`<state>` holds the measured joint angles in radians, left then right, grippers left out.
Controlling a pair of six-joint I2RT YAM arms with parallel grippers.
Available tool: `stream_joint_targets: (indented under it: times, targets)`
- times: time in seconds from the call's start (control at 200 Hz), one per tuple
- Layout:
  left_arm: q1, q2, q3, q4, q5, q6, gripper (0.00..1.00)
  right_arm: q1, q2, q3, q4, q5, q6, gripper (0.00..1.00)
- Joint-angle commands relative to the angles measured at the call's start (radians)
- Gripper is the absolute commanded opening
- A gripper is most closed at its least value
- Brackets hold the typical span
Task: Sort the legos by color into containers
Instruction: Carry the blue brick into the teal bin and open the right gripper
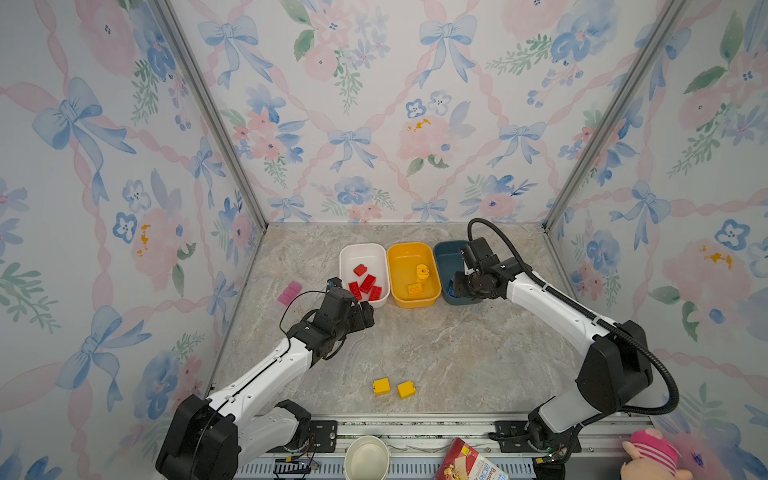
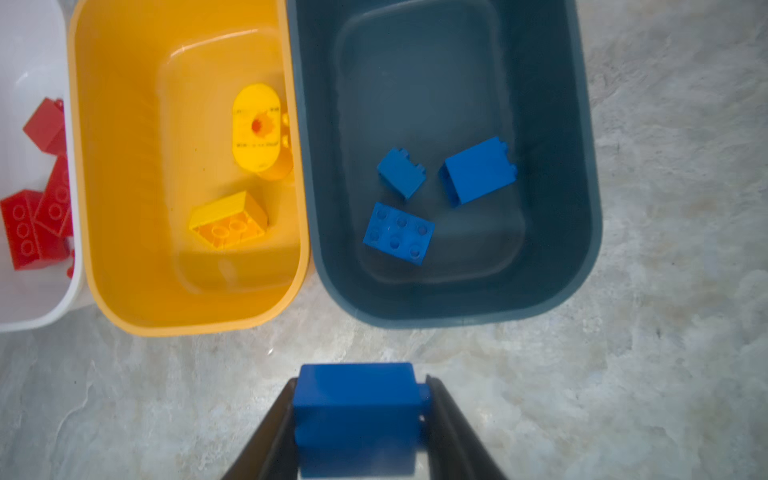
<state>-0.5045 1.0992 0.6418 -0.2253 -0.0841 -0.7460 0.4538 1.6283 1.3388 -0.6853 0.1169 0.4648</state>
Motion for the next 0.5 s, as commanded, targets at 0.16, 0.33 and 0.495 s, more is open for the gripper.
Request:
stream_joint_targets:
  times: [0.16, 0.33, 0.495]
  targets:
    - [-0.016, 0.019, 0.022, 0.004, 0.001, -0.022, 0.92, -0.093, 0.247, 0.201, 0.051, -0.037, -0.075, 0.37]
    - [-0.026, 0.016, 0.016, 0.004, -0.002, -0.029, 0.91, -0.138, 0.382, 0.330, 0.047, -0.037, -0.078, 0.37]
    - [-0.033, 0.021, 0.013, 0.004, 0.008, -0.027, 0.92, -0.158, 0.486, 0.431, 0.015, -0.039, -0.080, 0.37]
